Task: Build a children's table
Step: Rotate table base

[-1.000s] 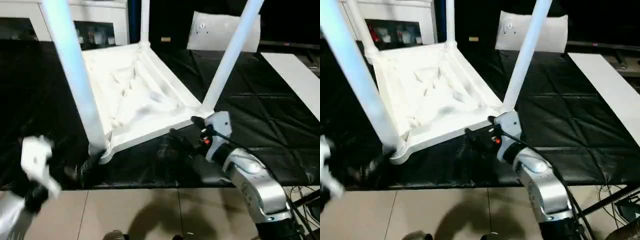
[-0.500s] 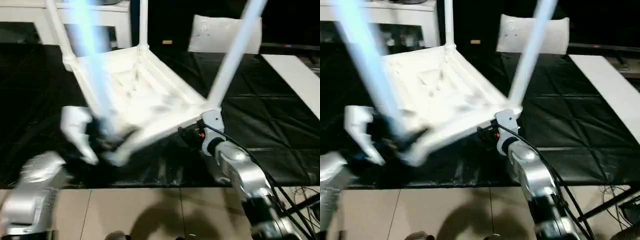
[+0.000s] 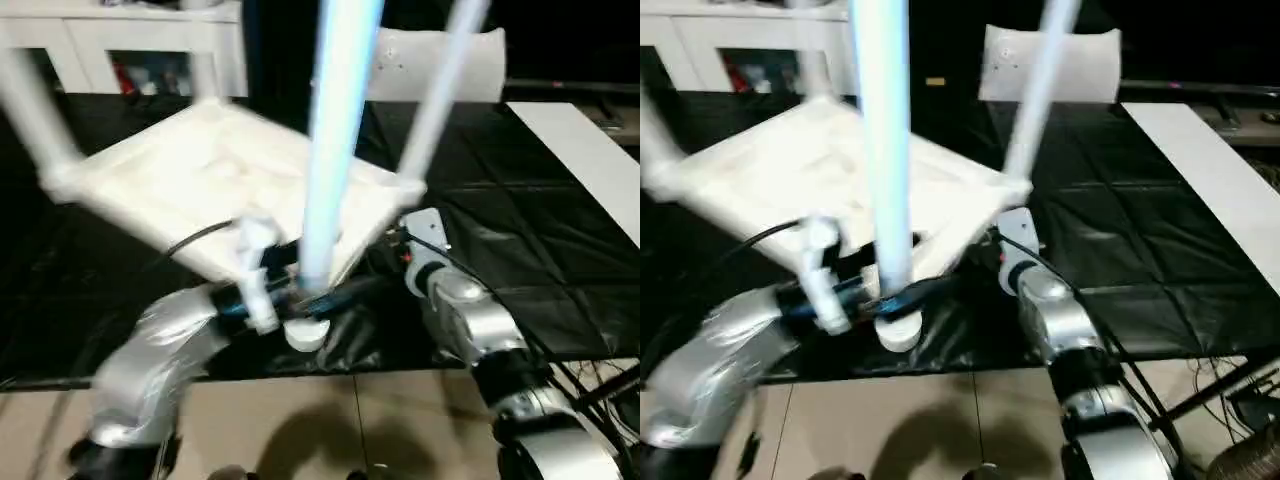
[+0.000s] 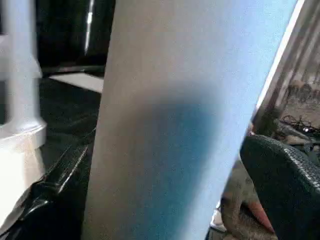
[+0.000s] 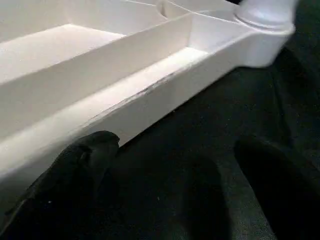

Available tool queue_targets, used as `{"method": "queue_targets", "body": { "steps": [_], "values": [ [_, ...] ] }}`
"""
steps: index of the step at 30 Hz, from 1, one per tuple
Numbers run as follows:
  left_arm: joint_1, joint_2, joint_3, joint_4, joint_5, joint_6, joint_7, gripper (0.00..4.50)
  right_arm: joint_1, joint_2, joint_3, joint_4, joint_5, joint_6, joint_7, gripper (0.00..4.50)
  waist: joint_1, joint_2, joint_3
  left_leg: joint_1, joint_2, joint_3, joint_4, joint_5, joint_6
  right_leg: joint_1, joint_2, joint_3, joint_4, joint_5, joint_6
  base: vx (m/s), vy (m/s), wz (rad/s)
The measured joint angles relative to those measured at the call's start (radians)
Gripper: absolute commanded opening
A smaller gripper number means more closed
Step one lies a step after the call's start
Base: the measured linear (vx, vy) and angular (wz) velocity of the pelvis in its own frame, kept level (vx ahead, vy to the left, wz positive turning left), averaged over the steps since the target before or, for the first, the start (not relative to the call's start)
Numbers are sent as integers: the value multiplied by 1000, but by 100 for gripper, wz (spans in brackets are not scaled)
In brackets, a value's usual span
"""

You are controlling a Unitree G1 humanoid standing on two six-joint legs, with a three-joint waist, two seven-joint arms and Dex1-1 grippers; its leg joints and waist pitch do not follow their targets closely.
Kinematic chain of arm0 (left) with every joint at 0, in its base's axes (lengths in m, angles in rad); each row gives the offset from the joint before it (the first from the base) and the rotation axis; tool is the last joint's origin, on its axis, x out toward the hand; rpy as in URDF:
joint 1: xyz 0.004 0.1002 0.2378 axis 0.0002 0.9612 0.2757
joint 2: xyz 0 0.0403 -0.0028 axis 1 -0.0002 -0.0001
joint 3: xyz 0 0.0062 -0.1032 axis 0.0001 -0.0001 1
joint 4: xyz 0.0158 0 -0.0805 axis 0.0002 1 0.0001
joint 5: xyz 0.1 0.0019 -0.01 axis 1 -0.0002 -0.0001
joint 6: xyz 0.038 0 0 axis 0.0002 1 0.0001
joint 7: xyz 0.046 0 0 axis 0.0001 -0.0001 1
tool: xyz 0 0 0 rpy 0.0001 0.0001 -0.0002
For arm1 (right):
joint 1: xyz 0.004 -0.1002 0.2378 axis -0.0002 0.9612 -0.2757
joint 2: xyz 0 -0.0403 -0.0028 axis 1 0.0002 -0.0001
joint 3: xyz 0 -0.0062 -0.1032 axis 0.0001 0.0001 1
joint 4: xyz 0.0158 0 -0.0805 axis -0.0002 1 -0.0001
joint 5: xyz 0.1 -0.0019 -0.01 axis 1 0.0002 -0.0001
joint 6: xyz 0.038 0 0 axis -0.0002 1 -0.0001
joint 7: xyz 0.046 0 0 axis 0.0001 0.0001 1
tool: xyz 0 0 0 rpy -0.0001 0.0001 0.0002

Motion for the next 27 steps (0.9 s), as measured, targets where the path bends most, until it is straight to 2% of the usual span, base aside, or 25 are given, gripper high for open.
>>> {"method": "queue_targets", "body": {
  "steps": [3,10,13,16,19,20,21,24,27],
  "values": [
    [-26,-21,-18,40,25,-32,3,447,-20,11,-10,43,-1,-33,0,450,-1,1,0,0,0,0,1,0,0,0,0,0,1,0,0,0,0,0],
    [-160,-37,-43,233,117,-166,5,447,-61,37,-32,119,0,-104,-20,450,3,3,1,0,1,0,3,0,0,0,0,-1,2,2,-2,0,0,0],
    [-187,37,-58,269,131,-183,-62,447,-47,16,-33,95,0,-123,1,450,3,10,1,0,1,0,4,0,0,0,0,0,3,2,-2,0,0,0],
    [-188,169,-63,296,131,-182,-193,447,2,-21,-33,-4,9,-127,57,450,9,19,-1,0,1,-1,3,0,0,0,0,-2,3,0,-2,0,0,0],
    [-192,259,-59,360,155,-199,-288,447,42,-76,-46,-70,22,-129,109,450,18,22,-1,0,1,0,3,1,1,1,-1,-1,3,0,-2,0,0,0],
    [-215,286,-86,416,185,-244,-327,419,78,-98,-41,-132,31,-128,154,450,27,22,-1,-1,1,0,3,1,2,1,-1,-2,2,0,-2,0,0,0],
    [-231,320,-100,486,221,-288,-357,412,112,-117,-36,-189,43,-126,201,450,30,23,-1,0,0,0,3,2,2,2,-1,-1,2,0,-2,0,0,0],
    [-300,366,-143,661,323,-399,-378,406,204,-189,-7,-337,77,-104,329,450,38,23,-1,0,-1,-1,3,3,4,4,-2,-2,1,0,-2,0,0,0],
    [-358,370,-190,762,393,-483,-376,368,270,-242,16,-455,101,-69,421,450,44,23,-1,1,-1,0,3,3,4,4,-3,-1,0,0,-2,0,0,0]
  ]
}}
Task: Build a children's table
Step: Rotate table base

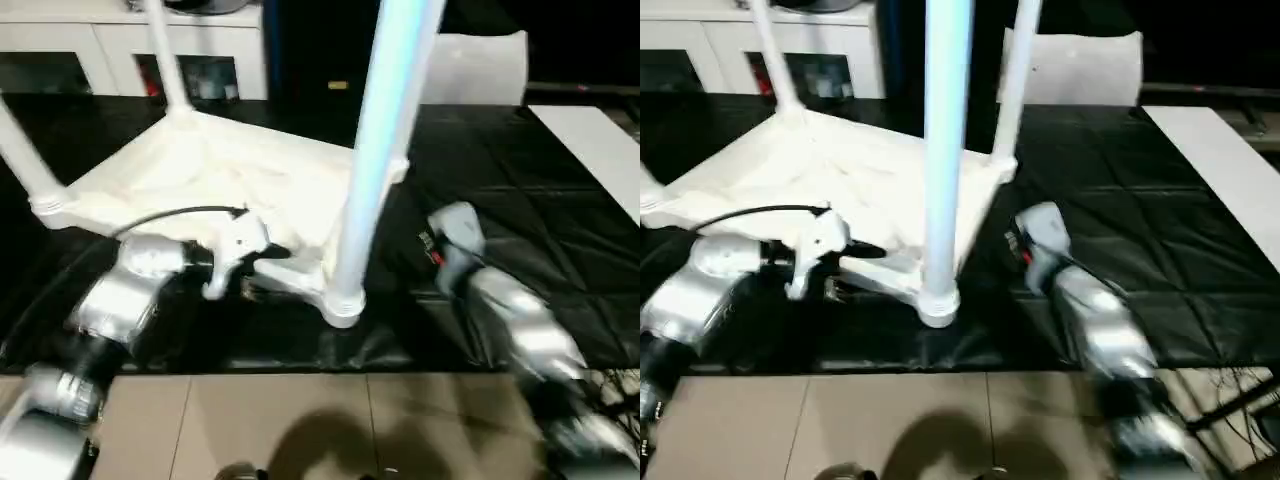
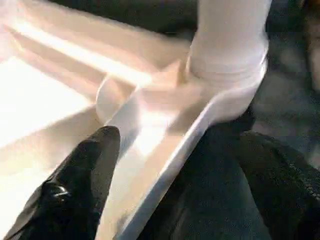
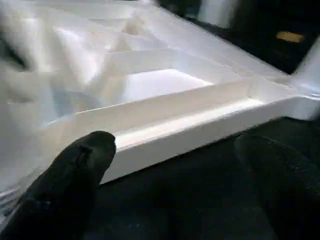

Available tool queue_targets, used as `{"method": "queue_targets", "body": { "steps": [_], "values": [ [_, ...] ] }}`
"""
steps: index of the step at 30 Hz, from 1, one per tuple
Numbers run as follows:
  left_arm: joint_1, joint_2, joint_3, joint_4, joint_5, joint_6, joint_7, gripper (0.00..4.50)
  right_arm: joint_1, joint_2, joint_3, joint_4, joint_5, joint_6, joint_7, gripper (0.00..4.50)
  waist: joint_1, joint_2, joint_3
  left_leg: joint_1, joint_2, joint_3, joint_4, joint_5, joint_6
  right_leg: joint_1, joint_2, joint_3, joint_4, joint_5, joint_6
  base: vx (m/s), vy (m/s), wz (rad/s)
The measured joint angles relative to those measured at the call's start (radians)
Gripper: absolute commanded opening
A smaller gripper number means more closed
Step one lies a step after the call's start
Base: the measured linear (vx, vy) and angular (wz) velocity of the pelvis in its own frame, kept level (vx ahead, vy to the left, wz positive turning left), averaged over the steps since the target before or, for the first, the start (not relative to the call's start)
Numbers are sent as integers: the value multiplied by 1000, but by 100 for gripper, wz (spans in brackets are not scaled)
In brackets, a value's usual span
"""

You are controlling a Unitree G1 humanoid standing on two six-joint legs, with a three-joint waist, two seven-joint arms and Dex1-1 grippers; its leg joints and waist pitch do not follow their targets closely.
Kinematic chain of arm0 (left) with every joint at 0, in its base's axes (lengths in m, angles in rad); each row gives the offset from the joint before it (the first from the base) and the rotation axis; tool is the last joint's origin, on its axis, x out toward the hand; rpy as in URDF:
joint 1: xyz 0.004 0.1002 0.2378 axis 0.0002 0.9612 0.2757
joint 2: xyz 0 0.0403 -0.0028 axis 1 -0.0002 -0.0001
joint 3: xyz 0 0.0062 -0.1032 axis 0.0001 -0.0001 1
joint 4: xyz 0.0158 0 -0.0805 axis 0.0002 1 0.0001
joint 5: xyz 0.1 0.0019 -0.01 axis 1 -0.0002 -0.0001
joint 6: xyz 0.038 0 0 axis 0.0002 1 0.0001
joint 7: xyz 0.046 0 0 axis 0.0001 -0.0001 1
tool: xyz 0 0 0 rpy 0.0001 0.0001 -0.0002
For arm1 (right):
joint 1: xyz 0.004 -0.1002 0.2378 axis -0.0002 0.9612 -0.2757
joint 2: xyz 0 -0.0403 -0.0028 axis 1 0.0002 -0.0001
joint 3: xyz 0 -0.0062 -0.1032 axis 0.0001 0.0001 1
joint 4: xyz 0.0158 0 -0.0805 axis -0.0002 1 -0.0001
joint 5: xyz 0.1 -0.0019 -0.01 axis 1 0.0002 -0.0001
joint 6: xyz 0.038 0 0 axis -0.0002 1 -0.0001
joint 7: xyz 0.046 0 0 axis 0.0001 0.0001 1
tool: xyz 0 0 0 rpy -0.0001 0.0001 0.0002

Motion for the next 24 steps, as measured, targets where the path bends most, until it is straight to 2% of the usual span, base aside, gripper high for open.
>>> {"method": "queue_targets", "body": {
  "steps": [2,3,9,15,24],
  "values": [
    [-43,-23,-19,65,30,-47,3,365,62,-48,18,-102,36,37,61,450,11,0,0,0,0,0,0,0,0,0,0,0,0,0,0,0,0,0],
    [-60,-30,-21,98,42,-70,5,347,90,-67,28,-153,55,58,95,450,13,0,0,0,0,0,-1,0,0,0,0,0,0,0,0,0,0,0],
    [-120,-106,-38,237,58,-157,-34,297,201,-142,51,-342,128,165,200,450,18,4,-2,0,0,0,-1,0,0,0,0,-1,-1,0,0,0,0,0],
    [-168,-157,-63,368,98,-235,-56,239,236,-170,57,-449,173,246,230,450,15,3,-2,0,0,0,-1,0,0,0,0,-1,0,0,0,0,0,0],
    [-205,-181,-63,500,136,-292,-71,159,272,-185,55,-509,192,307,225,450,16,4,-2,-1,0,0,-3,0,1,0,0,-2,-5,0,1,0,0,0]
  ]
}}
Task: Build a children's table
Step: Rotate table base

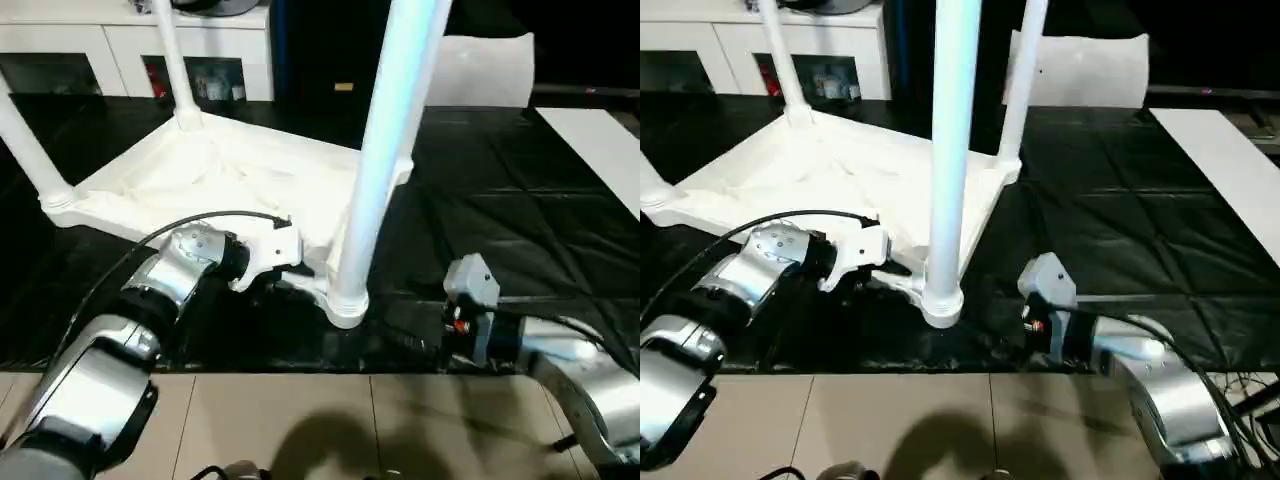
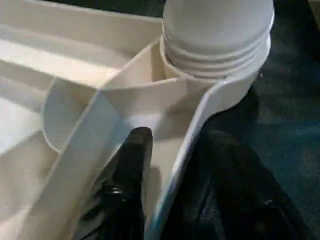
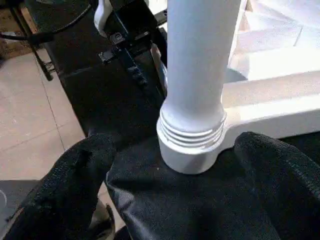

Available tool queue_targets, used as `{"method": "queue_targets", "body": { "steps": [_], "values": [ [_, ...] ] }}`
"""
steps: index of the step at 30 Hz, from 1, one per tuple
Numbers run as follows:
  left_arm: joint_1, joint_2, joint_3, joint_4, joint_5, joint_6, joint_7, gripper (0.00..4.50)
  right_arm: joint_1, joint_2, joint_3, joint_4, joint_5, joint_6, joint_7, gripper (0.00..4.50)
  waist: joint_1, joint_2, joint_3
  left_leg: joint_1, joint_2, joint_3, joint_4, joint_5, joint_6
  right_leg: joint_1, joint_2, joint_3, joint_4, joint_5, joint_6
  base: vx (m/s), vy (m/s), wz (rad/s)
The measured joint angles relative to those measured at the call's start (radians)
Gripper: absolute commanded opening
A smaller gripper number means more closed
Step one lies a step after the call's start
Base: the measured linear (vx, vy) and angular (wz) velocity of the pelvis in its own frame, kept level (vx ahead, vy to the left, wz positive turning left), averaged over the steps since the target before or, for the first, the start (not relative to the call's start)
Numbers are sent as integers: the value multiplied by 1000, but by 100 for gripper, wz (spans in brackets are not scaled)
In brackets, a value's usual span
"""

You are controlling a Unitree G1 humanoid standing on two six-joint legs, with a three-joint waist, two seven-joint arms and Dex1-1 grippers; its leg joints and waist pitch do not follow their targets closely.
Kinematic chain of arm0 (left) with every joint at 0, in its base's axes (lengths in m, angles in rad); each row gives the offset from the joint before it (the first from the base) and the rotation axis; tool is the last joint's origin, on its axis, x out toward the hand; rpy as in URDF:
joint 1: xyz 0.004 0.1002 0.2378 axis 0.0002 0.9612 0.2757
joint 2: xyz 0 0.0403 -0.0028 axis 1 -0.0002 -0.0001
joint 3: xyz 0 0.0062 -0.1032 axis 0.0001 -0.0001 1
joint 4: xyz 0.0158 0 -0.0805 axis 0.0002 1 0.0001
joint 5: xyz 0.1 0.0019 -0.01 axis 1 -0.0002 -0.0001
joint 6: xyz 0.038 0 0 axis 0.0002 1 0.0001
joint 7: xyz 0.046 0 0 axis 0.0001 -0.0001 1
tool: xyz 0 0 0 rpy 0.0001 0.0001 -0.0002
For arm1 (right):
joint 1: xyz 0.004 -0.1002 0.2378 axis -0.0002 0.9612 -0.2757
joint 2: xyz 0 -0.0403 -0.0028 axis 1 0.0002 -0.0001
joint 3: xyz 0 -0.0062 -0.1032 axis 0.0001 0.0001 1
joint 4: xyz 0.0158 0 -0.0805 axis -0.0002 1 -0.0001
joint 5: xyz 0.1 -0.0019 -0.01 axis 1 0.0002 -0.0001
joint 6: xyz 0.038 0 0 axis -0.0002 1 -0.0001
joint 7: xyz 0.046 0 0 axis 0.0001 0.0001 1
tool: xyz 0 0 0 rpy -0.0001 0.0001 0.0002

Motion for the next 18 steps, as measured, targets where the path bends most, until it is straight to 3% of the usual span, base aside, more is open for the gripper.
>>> {"method": "queue_targets", "body": {
  "steps": [10,18],
  "values": [
    [-58,-4,-10,43,36,36,-79,80,5,-9,0,-33,8,32,-6,450,-4,0,0,1,0,0,-4,0,0,0,0,0,-4,0,0,0,0,0],
    [-93,-14,-18,44,55,201,-144,38,-5,-9,0,-33,8,34,-10,450,-12,0,0,2,0,2,-6,-1,2,1,0,0,-7,0,0,0,0,0]
  ]
}}
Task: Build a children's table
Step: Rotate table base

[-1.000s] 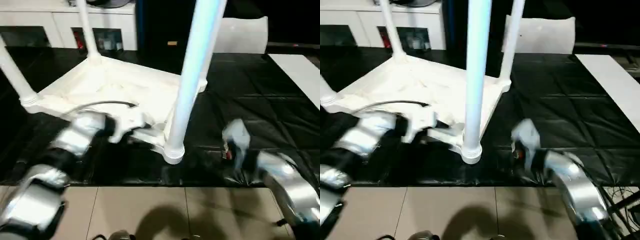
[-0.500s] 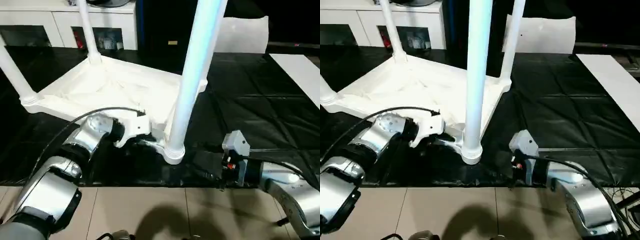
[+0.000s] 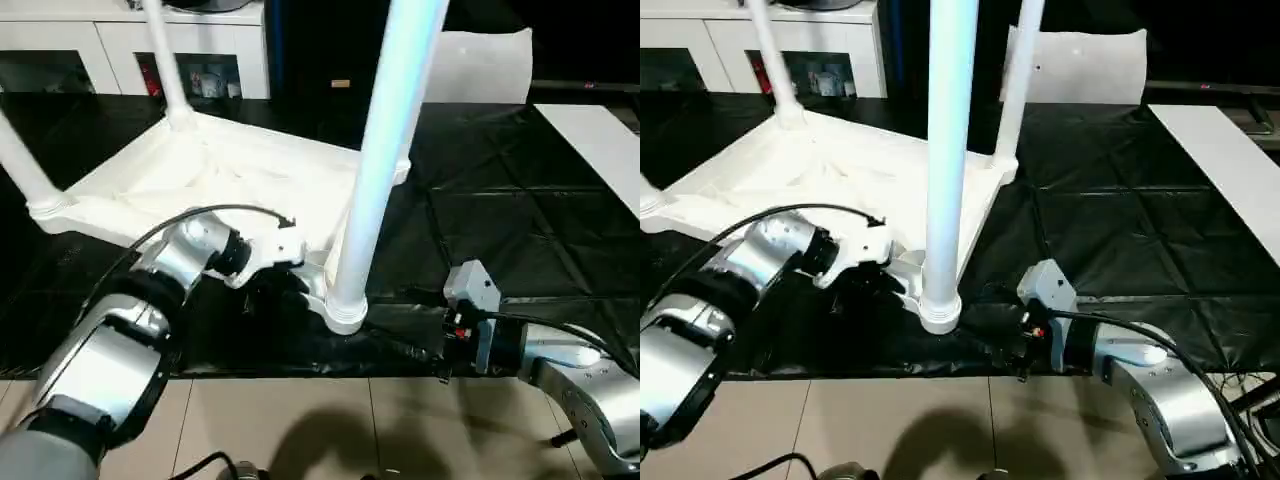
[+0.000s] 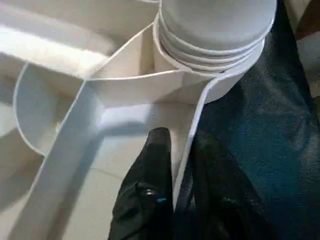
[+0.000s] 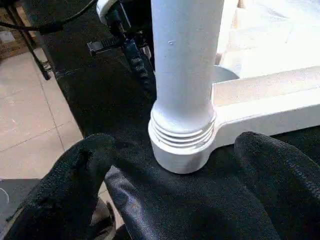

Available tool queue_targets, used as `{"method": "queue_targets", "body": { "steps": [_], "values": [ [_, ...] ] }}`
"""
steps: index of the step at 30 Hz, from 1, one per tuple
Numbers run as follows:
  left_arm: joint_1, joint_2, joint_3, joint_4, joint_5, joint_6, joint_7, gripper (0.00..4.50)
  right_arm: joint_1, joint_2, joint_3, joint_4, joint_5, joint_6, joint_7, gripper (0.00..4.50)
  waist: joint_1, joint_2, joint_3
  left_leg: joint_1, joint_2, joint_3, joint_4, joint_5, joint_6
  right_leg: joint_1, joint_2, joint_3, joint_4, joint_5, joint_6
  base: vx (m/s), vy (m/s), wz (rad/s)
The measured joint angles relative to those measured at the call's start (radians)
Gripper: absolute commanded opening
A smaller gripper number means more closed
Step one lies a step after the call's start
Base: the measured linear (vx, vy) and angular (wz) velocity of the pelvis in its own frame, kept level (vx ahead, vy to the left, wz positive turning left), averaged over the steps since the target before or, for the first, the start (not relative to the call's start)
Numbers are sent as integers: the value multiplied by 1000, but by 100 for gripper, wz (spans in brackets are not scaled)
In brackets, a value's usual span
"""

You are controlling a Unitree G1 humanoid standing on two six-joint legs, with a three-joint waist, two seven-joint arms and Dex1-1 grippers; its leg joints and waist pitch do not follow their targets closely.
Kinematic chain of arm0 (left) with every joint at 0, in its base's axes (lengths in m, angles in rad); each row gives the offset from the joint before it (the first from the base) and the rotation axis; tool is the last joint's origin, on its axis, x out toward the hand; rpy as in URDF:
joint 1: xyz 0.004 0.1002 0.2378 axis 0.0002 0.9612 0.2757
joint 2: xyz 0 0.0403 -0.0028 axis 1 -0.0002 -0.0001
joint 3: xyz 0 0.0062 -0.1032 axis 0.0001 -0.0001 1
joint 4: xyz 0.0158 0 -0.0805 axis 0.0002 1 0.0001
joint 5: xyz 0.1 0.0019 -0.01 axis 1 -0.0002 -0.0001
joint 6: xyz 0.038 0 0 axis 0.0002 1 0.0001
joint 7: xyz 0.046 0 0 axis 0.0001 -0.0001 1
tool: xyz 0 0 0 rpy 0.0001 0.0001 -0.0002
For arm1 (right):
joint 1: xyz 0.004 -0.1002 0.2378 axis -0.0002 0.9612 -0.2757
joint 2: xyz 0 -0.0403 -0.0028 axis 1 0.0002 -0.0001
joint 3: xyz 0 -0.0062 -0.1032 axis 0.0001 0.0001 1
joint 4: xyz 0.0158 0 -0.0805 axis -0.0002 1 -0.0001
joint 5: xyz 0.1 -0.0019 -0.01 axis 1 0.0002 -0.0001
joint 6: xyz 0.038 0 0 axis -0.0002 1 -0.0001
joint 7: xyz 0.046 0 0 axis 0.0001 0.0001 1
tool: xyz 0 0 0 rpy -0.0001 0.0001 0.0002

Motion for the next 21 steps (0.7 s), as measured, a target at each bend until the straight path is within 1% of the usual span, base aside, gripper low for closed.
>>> {"method": "queue_targets", "body": {
  "steps": [2,5,6,8,10,13,15,17,18,21],
  "values": [
    [0,-5,8,-1,-2,40,5,35,0,0,0,1,0,0,-2,450,-4,0,0,2,0,0,0,0,0,2,0,0,0,0,0,0,0,0],
    [0,-26,36,-11,-13,128,55,33,-3,1,0,2,-1,-1,-7,450,-12,0,0,4,0,0,1,0,0,4,0,0,0,1,-1,0,0,0],
    [2,-36,54,-16,-24,174,86,33,-3,2,0,3,-1,-3,-8,450,-17,0,0,3,0,0,1,0,0,5,-1,-1,-1,0,0,0,0,0],
    [9,-49,79,-33,-38,229,131,30,-4,4,0,9,-5,-7,-9,450,-25,0,0,2,0,0,1,0,0,4,-1,-1,-1,0,0,0,0,0],
    [33,-54,105,-72,-56,276,166,29,-4,9,0,12,-9,-14,-18,450,-34,0,0,1,0,0,1,0,0,4,-1,-2,-1,2,-2,0,0,0],
    [83,-53,126,-160,-68,305,206,17,-13,14,0,23,-10,-19,-26,450,-34,0,0,0,1,0,-1,0,0,2,0,-3,-1,2,-3,0,0,0],
    [151,-45,137,-265,-70,295,218,9,-27,20,-1,44,-14,-27,-31,450,-31,0,-1,0,2,0,-1,0,0,1,0,-4,-2,2,-2,0,0,0],
    [192,-30,118,-324,-62,230,211,4,-39,23,-1,58,-25,-38,-38,450,-25,0,-1,-1,2,0,-1,0,0,-2,0,-4,-2,2,-3,0,0,0],
    [215,-12,99,-359,-57,181,198,4,-41,24,-1,60,-31,-46,-41,450,-20,0,-1,-1,2,0,-1,0,0,-2,0,-4,-3,2,-3,0,0,0],
    [246,16,77,-395,-49,89,179,4,-49,29,-1,80,-41,-61,-49,450,-11,0,-1,-1,2,0,-1,0,0,-1,0,-4,-3,2,-2,0,0,0]
  ]
}}
